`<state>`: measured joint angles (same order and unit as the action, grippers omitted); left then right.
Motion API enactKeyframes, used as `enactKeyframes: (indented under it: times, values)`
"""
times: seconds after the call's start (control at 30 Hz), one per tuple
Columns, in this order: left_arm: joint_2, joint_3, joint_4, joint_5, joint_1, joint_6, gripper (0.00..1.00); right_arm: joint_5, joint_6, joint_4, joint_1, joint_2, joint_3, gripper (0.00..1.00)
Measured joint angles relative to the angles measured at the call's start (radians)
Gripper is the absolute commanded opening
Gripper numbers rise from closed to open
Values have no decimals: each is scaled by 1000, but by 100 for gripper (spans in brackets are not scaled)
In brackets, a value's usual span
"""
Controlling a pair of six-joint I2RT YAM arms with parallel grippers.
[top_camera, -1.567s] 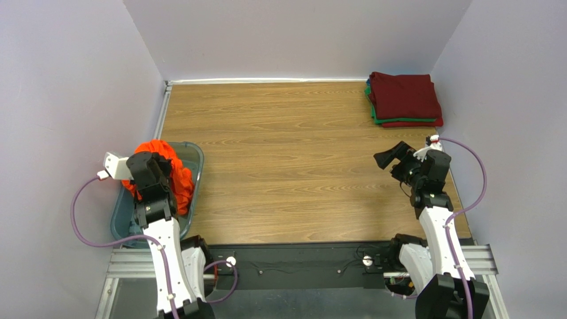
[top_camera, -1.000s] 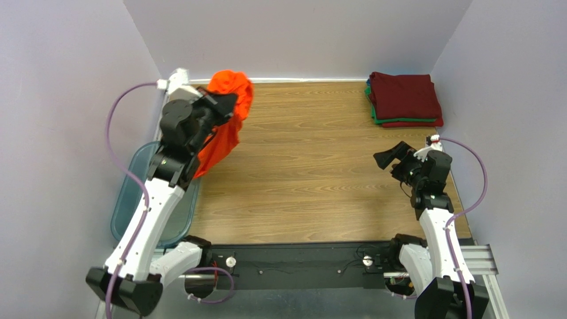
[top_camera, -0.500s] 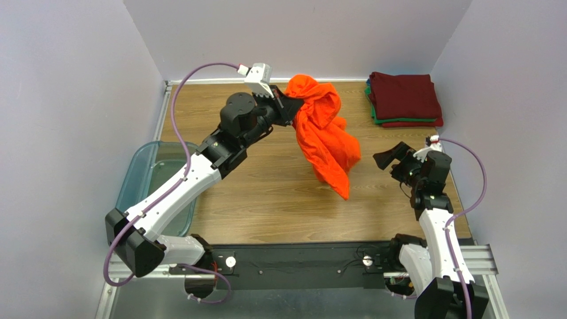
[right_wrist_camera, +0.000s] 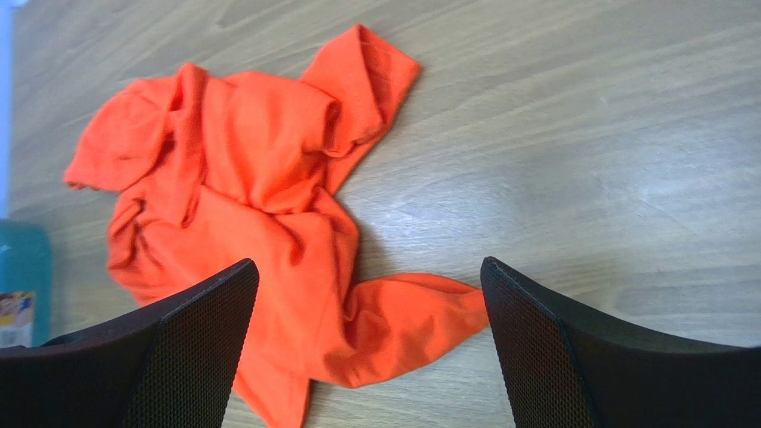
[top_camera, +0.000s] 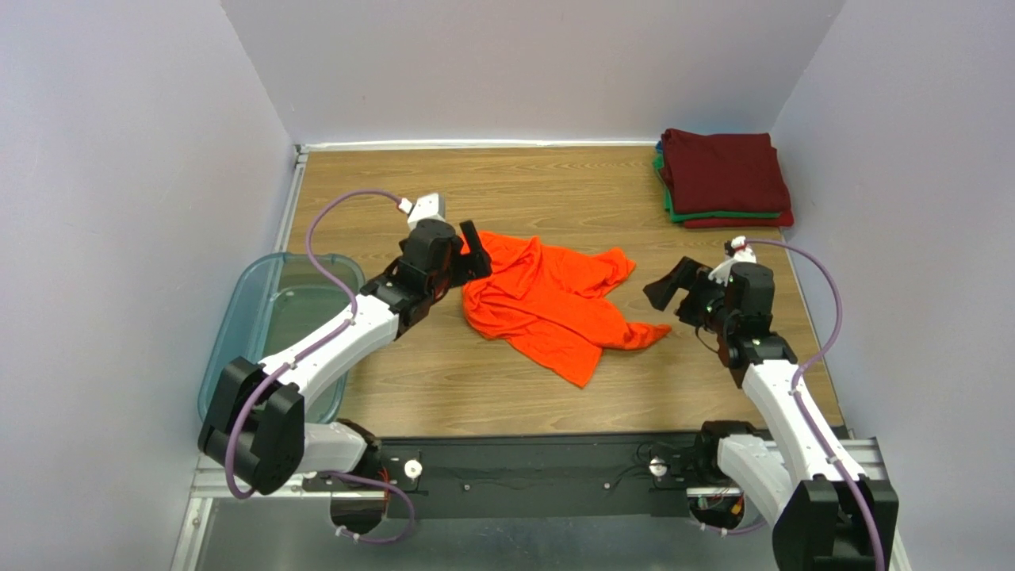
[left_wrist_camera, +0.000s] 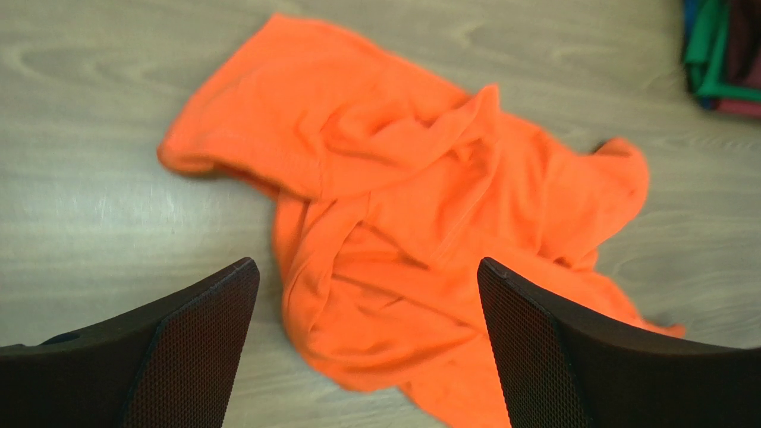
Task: Fold and stack the t-shirts
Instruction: Move the tshirt to the center of the board, then flatten the tshirt out
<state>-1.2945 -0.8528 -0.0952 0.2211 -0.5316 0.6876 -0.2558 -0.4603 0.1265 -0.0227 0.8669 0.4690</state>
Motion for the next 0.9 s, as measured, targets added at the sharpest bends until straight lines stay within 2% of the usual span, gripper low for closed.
enactKeyframes:
  times: [0.17, 0.27, 0.37, 0.5, 0.67, 0.83, 0.9]
  values:
    - [12, 84, -20, -21, -57, 20, 98, 113, -24, 74, 15, 35, 24, 100]
    - [14, 92, -21, -38, -163, 19, 98, 156, -68, 119, 15, 37, 26, 100]
    - [-3, 70, -18, -63, -329, 10, 98, 178, -111, 141, 15, 47, 26, 100]
    - [-116, -20, -3, -101, -507, -16, 98, 200, -144, 163, 15, 76, 30, 100]
    - [-290, -139, -7, -143, -608, -48, 98, 210, -151, 169, 15, 97, 30, 100]
    - [-415, -237, -37, -155, -663, -66, 96, 216, -149, 175, 15, 107, 30, 100]
    - [-448, -257, -53, -157, -675, -68, 92, 217, -148, 176, 15, 110, 30, 100]
